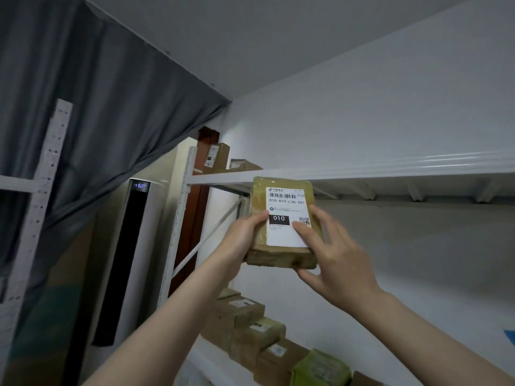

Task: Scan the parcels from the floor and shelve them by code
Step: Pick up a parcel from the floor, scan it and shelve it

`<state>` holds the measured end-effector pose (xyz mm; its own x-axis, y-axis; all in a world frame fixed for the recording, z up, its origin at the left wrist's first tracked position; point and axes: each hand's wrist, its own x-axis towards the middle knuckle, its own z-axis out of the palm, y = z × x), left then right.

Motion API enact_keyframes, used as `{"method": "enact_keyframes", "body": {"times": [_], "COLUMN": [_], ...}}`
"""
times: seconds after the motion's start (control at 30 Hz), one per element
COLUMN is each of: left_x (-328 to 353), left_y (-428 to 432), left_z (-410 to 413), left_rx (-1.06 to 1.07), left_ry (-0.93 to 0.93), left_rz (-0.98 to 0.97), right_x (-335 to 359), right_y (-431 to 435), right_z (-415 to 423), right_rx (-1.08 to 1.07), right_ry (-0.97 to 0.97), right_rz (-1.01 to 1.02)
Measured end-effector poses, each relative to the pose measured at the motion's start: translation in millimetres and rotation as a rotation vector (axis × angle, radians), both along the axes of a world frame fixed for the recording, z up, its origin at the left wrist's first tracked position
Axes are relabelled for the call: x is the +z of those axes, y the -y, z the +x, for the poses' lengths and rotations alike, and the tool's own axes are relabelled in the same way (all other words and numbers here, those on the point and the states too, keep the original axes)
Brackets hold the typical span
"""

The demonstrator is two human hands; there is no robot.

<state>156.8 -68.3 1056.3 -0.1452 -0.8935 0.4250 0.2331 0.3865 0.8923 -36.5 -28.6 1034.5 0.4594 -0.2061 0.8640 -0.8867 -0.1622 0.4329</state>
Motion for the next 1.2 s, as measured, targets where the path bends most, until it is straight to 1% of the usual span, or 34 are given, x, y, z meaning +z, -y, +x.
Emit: {"method": "enact_keyframes", "body": {"times": [0.17, 0.3, 0.47, 0.6, 0.73, 0.87, 1.0, 1.1, 1.2], "left_x": [11.1, 23.0, 47.2, 69.0, 93.2, 108.2, 117.4, 123.9, 130.4], "left_y": [19.8, 44.6, 98.6, 157.9, 217.9, 263.7, 297.3, 321.4, 343.1], "left_z": [6.9, 20.8, 50.0, 83.0, 117.7, 142.2, 150.9, 148.0, 140.7], "left_rx": [-0.005, -0.047, -0.085, -0.097, -0.154, -0.256, -0.330, -0.306, -0.237], "left_ry": [-0.045, -0.033, -0.027, -0.006, 0.026, -0.005, -0.008, -0.014, -0.032], "left_rz": [0.049, 0.029, -0.017, -0.035, -0.023, -0.016, -0.019, -0.081, -0.160], "right_x": [10.8, 25.0, 50.7, 69.1, 86.6, 97.3, 113.3, 130.3, 146.2], "right_y": [22.4, 49.6, 101.0, 157.8, 213.2, 248.3, 274.6, 290.8, 309.8], "right_z": [12.2, 28.2, 55.3, 91.7, 131.2, 160.2, 170.4, 171.2, 165.3], "right_rx": [-0.106, -0.137, -0.171, -0.214, -0.257, -0.352, -0.397, -0.437, -0.500], "right_ry": [-0.203, -0.323, -0.437, -0.445, -0.444, -0.428, -0.439, -0.423, -0.387], "right_rz": [-0.135, -0.248, -0.376, -0.427, -0.424, -0.437, -0.442, -0.452, -0.456]}}
